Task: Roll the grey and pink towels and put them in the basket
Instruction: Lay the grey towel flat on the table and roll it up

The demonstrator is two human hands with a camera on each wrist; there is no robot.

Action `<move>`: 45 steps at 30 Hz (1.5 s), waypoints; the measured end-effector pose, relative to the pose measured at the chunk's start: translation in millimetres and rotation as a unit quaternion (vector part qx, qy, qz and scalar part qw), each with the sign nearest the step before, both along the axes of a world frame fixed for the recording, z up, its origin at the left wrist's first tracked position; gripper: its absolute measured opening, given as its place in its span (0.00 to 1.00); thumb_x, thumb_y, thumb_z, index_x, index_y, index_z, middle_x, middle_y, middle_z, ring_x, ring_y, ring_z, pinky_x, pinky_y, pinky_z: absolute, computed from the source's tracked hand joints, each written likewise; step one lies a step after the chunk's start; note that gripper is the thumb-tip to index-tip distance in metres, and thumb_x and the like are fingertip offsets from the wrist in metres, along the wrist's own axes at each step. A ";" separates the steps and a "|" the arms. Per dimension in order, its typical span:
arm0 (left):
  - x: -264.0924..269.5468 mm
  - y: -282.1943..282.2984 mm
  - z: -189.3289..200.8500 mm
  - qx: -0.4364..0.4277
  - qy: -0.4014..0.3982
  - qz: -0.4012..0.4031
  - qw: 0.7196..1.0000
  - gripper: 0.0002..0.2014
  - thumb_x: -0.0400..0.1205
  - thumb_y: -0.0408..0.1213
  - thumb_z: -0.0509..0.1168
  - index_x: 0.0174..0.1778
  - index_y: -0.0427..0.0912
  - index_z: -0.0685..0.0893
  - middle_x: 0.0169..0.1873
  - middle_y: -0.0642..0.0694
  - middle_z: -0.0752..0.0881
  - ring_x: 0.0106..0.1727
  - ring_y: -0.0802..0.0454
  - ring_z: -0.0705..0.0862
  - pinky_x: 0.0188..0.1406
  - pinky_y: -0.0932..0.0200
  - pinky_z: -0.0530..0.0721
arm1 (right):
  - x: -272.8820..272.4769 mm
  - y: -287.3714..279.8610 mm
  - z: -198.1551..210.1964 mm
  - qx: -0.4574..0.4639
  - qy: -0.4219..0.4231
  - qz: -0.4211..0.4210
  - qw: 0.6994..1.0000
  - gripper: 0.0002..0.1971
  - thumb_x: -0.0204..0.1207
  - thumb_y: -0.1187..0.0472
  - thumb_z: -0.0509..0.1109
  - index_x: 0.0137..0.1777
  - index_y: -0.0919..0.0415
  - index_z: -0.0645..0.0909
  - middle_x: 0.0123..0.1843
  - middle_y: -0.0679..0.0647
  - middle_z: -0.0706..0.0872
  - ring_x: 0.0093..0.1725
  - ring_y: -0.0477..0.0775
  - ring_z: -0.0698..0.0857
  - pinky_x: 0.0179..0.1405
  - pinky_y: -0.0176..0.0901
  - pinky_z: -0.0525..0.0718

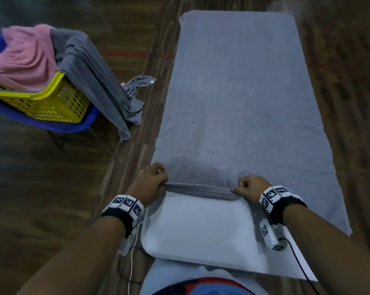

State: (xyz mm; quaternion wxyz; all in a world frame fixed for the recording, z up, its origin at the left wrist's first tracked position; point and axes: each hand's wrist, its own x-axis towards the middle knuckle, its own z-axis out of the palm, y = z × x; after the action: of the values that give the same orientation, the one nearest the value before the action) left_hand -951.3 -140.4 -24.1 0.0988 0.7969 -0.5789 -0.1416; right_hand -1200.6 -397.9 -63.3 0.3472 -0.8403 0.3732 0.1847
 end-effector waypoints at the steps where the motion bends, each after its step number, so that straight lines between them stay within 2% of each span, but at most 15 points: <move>1: 7.3 5.4 0.6 -0.014 0.009 0.004 1.000 0.05 0.67 0.30 0.74 0.38 0.39 0.88 0.45 0.38 0.83 0.41 0.39 0.83 0.40 0.51 0.83 | 0.9 -0.1 -0.4 -0.003 0.005 0.000 1.000 0.22 0.70 0.42 0.75 0.26 0.55 0.72 0.23 0.47 0.77 0.27 0.48 0.77 0.31 0.39 0.75; 4: 26.8 19.3 -2.3 0.003 0.063 0.030 0.998 0.09 0.71 0.29 0.69 0.44 0.39 0.91 0.43 0.39 0.86 0.44 0.40 0.85 0.44 0.50 0.84 | 2.0 0.9 -0.3 -0.005 0.017 -0.011 1.000 0.22 0.70 0.42 0.75 0.26 0.55 0.72 0.23 0.48 0.78 0.28 0.50 0.78 0.33 0.40 0.76; 6: 38.6 28.2 -5.3 0.026 0.126 0.090 0.988 0.11 0.74 0.26 0.69 0.50 0.41 0.89 0.45 0.45 0.89 0.46 0.46 0.85 0.47 0.60 0.80 | 2.7 2.5 1.1 -0.008 0.025 -0.015 1.000 0.23 0.70 0.41 0.75 0.27 0.54 0.72 0.23 0.48 0.78 0.27 0.50 0.77 0.32 0.40 0.75; 9: 52.6 35.8 -6.7 0.061 0.197 0.171 0.964 0.07 0.77 0.31 0.70 0.43 0.50 0.85 0.38 0.55 0.86 0.40 0.55 0.83 0.36 0.79 0.71 | 1.6 4.3 1.6 -0.015 0.024 -0.021 0.999 0.23 0.69 0.40 0.75 0.27 0.54 0.72 0.23 0.48 0.77 0.26 0.50 0.76 0.31 0.40 0.74; 12: 58.8 31.8 -9.0 0.089 0.248 0.231 0.936 0.04 0.78 0.36 0.71 0.40 0.51 0.85 0.37 0.52 0.87 0.40 0.50 0.84 0.34 0.70 0.75 | 0.7 5.4 1.1 -0.030 0.023 -0.025 0.999 0.24 0.68 0.37 0.74 0.26 0.54 0.72 0.21 0.46 0.76 0.25 0.49 0.76 0.29 0.40 0.74; 14: 53.4 26.3 -11.5 0.110 0.217 0.269 0.932 0.05 0.77 0.39 0.72 0.47 0.50 0.84 0.42 0.50 0.88 0.45 0.49 0.86 0.37 0.64 0.78 | 0.9 7.1 1.7 -0.049 0.031 -0.022 0.998 0.25 0.67 0.34 0.72 0.26 0.54 0.72 0.21 0.46 0.77 0.25 0.48 0.77 0.27 0.38 0.72; 17: 33.4 12.4 -12.0 0.123 0.031 0.222 0.967 0.17 0.77 0.37 0.69 0.62 0.49 0.80 0.56 0.42 0.84 0.54 0.39 0.83 0.49 0.49 0.83 | 0.6 9.7 1.9 -0.058 0.034 -0.010 0.998 0.25 0.68 0.32 0.70 0.28 0.54 0.72 0.24 0.47 0.80 0.27 0.49 0.79 0.26 0.39 0.72; 21: -25.3 -17.1 -2.0 -0.014 -0.050 0.054 0.997 0.14 0.72 0.32 0.68 0.53 0.43 0.86 0.48 0.38 0.85 0.43 0.36 0.83 0.38 0.45 0.84 | -9.8 13.7 5.7 -0.075 0.011 0.013 0.997 0.22 0.69 0.32 0.65 0.32 0.51 0.73 0.28 0.47 0.82 0.29 0.48 0.80 0.26 0.39 0.72; 24: -78.1 -32.1 -7.5 0.032 -0.048 -0.054 0.997 0.13 0.74 0.30 0.67 0.53 0.45 0.86 0.47 0.41 0.85 0.44 0.38 0.83 0.40 0.46 0.82 | -27.6 16.5 8.2 -0.091 -0.046 0.028 0.994 0.18 0.70 0.34 0.65 0.35 0.48 0.69 0.30 0.45 0.79 0.30 0.46 0.77 0.25 0.41 0.70; 27: -108.5 -36.6 -12.7 0.099 -0.069 -0.004 0.993 0.17 0.77 0.32 0.62 0.63 0.45 0.82 0.55 0.41 0.83 0.51 0.38 0.82 0.46 0.46 0.81 | -52.4 11.6 9.1 -0.099 -0.063 0.084 0.990 0.15 0.72 0.41 0.68 0.36 0.46 0.67 0.36 0.42 0.76 0.34 0.46 0.76 0.30 0.42 0.71; 32: -128.9 -44.8 -13.0 0.144 -0.122 0.073 0.979 0.18 0.81 0.37 0.60 0.68 0.52 0.75 0.61 0.46 0.81 0.58 0.41 0.82 0.54 0.44 0.77 | -105.0 -18.1 13.6 -0.144 -0.039 0.127 0.981 0.04 0.77 0.54 0.69 0.46 0.52 0.76 0.48 0.51 0.80 0.49 0.57 0.81 0.44 0.47 0.77; 36: -133.1 -57.2 -10.8 0.172 -0.113 0.108 0.973 0.18 0.83 0.38 0.59 0.69 0.54 0.73 0.62 0.46 0.80 0.60 0.42 0.82 0.59 0.43 0.76 | -151.5 -52.7 25.7 -0.186 0.019 0.121 0.975 0.11 0.75 0.58 0.69 0.57 0.53 0.79 0.56 0.53 0.79 0.53 0.60 0.82 0.50 0.50 0.81; 40: -135.9 -73.0 -5.5 0.194 -0.121 0.119 0.966 0.15 0.84 0.42 0.59 0.68 0.52 0.73 0.60 0.45 0.81 0.60 0.42 0.82 0.60 0.44 0.77 | -186.8 -77.7 38.0 -0.148 0.066 0.088 0.983 0.10 0.77 0.58 0.67 0.57 0.50 0.80 0.54 0.52 0.83 0.53 0.59 0.83 0.50 0.49 0.81; 43: -138.6 -83.4 -0.8 0.209 -0.135 0.127 0.960 0.14 0.87 0.44 0.53 0.68 0.50 0.73 0.60 0.43 0.81 0.61 0.41 0.81 0.61 0.44 0.76 | -202.2 -86.3 42.7 -0.108 0.038 0.051 0.992 0.09 0.77 0.61 0.65 0.56 0.51 0.77 0.43 0.52 0.86 0.44 0.58 0.84 0.40 0.46 0.79; 45: -139.7 -88.6 1.6 0.219 -0.138 0.134 0.957 0.14 0.87 0.44 0.51 0.67 0.49 0.73 0.61 0.42 0.81 0.61 0.41 0.81 0.62 0.45 0.76 | -207.2 -92.9 44.5 -0.097 0.032 0.055 0.993 0.12 0.76 0.64 0.64 0.59 0.53 0.77 0.45 0.53 0.86 0.43 0.58 0.83 0.40 0.45 0.78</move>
State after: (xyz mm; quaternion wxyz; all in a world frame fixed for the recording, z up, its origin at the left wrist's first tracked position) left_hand -1091.0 -229.0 -22.5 -0.1405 0.8809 -0.4299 -0.1392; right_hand -1407.8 -490.8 -18.8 0.2417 -0.8827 0.3536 0.1933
